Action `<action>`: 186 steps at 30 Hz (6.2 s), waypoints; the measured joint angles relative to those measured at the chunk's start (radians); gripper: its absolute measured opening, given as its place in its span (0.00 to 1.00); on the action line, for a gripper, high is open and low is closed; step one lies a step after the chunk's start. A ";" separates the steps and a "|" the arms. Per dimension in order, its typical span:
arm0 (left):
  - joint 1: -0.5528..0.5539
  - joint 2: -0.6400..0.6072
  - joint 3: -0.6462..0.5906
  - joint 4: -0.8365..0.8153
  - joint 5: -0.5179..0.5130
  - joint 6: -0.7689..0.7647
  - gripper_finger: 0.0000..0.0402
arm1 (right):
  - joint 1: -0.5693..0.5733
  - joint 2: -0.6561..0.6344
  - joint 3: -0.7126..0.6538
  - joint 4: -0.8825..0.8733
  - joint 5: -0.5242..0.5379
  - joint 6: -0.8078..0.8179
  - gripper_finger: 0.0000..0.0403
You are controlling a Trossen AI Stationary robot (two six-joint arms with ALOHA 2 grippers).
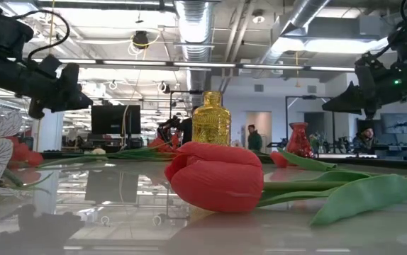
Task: Sort flowers into vase by color
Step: Put the top red flowers into the red vase
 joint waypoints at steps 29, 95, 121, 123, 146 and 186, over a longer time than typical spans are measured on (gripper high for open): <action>-0.005 0.059 0.211 0.070 0.367 -0.167 0.22 | 0.116 0.004 0.088 0.552 -0.025 0.719 0.13; -0.226 0.983 0.763 -0.072 0.097 0.379 0.00 | 0.549 0.775 0.869 -0.185 0.049 0.201 0.41; -0.486 1.053 0.725 0.687 0.415 -0.075 0.00 | 0.527 1.290 1.094 0.469 -0.003 0.155 0.63; -0.489 1.053 0.725 0.685 0.423 -0.076 0.00 | 0.521 1.301 1.107 0.467 -0.001 0.157 0.63; -0.271 0.881 0.727 0.032 0.274 0.080 0.01 | 0.489 1.187 1.116 0.098 0.080 0.255 0.33; -0.187 1.575 0.849 -0.328 0.114 0.653 0.06 | 0.570 1.197 1.115 -0.048 0.076 0.288 0.67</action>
